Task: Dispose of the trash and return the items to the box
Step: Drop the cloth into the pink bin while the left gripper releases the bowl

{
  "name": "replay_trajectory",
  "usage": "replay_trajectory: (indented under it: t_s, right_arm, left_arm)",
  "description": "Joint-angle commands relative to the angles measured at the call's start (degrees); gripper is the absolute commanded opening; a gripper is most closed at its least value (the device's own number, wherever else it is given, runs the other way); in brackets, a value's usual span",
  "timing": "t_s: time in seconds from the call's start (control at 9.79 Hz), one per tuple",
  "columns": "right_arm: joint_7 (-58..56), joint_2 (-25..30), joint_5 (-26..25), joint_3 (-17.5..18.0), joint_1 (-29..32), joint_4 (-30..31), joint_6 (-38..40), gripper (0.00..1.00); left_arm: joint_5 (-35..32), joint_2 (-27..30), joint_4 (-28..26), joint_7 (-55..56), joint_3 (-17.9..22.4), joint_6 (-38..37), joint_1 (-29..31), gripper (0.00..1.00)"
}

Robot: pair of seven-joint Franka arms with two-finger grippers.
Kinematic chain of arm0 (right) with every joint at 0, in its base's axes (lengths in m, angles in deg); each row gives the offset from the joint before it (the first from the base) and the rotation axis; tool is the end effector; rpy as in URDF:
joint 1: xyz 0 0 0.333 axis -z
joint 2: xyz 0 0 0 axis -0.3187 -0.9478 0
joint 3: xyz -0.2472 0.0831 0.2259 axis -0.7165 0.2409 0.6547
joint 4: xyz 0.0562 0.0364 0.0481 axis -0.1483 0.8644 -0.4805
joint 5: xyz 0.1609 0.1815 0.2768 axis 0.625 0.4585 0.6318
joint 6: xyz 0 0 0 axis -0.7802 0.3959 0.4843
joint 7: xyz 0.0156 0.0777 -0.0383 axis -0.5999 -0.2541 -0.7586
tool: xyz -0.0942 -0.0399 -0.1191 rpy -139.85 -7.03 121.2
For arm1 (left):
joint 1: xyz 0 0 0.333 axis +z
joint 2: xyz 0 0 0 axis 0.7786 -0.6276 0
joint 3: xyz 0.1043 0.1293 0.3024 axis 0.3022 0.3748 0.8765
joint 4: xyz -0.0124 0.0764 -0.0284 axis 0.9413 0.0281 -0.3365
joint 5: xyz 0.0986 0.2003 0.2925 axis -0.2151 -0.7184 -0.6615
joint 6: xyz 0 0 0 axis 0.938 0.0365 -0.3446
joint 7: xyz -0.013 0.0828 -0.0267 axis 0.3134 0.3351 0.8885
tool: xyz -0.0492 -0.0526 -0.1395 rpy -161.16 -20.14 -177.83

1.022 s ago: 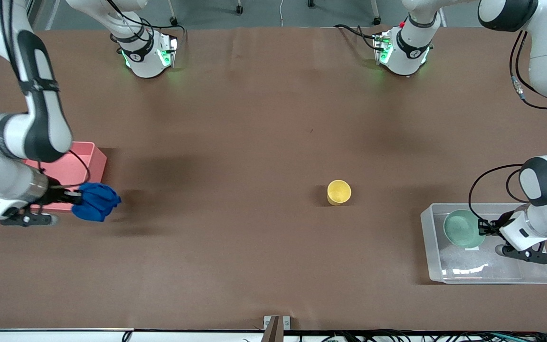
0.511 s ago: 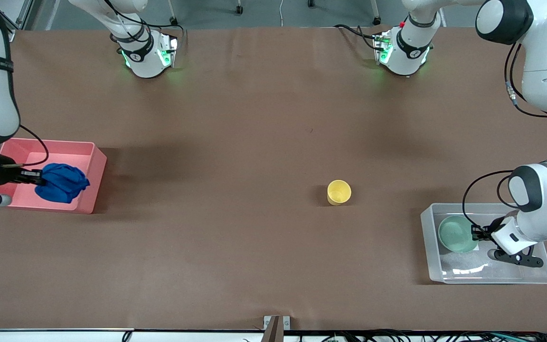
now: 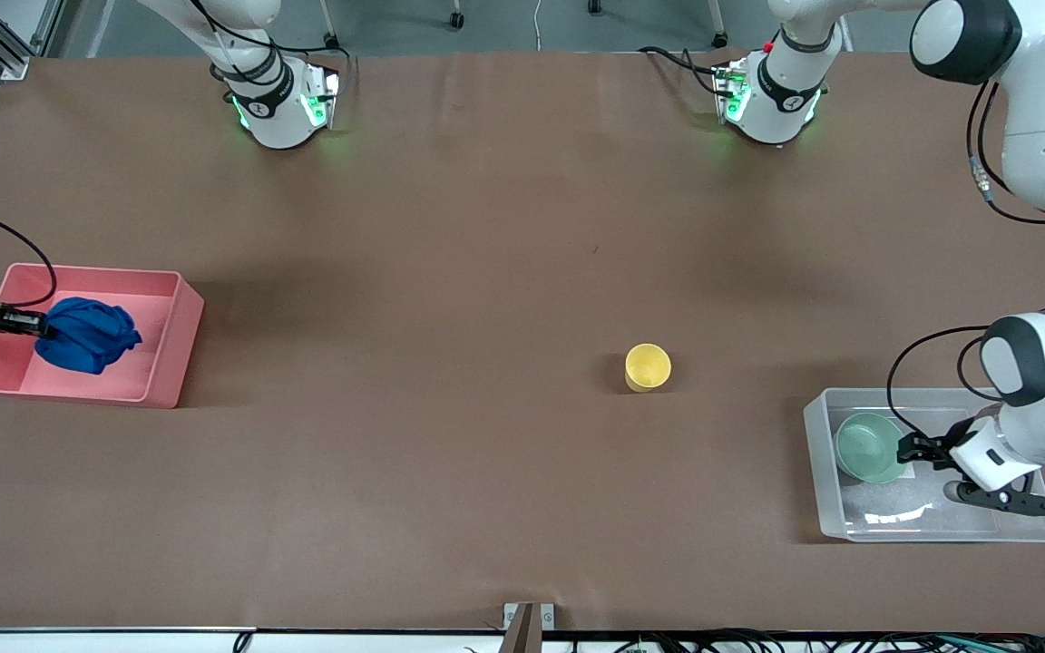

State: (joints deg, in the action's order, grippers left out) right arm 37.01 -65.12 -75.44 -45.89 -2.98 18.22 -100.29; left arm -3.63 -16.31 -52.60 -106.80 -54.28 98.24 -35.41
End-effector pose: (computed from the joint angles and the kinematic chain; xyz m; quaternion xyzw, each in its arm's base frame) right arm 0.5574 -0.2183 0.3709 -0.9971 0.0590 0.0470 0.0125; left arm 0.7400 0.1089 0.2539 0.9950 -0.0899 0.0368 0.0220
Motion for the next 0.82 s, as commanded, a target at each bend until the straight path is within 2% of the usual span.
replay_trajectory:
  t_s: [0.0, 0.2, 0.31, 0.41, 0.51, 0.61, 0.72]
  right_arm:
    - [-0.7, -0.8, 0.6, 0.9, 1.5, 1.0, -2.3, 0.04]
    - [-0.7, -2.3, 0.6, 0.9, 1.9, 1.1, -3.4, 0.05]
    - [-0.6, -3.1, 0.5, 0.9, 1.5, 0.9, -3.6, 0.22]
    - [-0.6, -3.5, 0.6, 0.9, 1.4, 0.8, -4.5, 0.65]
    - [-0.3, -3.5, 0.6, 0.9, 1.2, 0.5, -4.9, 0.87]
    - [-0.3, -3.4, 0.5, 0.9, 0.9, 0.1, -4.8, 0.91]
    - [-0.2, -3.3, 0.5, 1.0, 0.7, -1.2, -4.4, 0.95]
  left_arm:
    - [0.6, 7.5, -5.0, 7.4, -3.3, -8.3, 0.1, 1.0]
    - [0.5, 13.4, -10.4, 17.0, -7.4, -11.6, -0.2, 1.0]
    - [0.5, 16.1, -14.1, 22.2, -9.6, -11.3, -0.3, 1.0]
    - [0.4, 17.8, -16.4, 27.2, -12.3, -11.3, -0.3, 1.0]
    - [-0.1, 18.9, -19.0, 33.0, -15.3, -11.0, -0.3, 1.0]
    - [-0.9, 19.9, -21.4, 38.7, -18.0, -9.1, -0.5, 1.0]
    - [-1.8, 19.8, -22.6, 43.6, -18.9, -8.4, -2.0, 1.0]
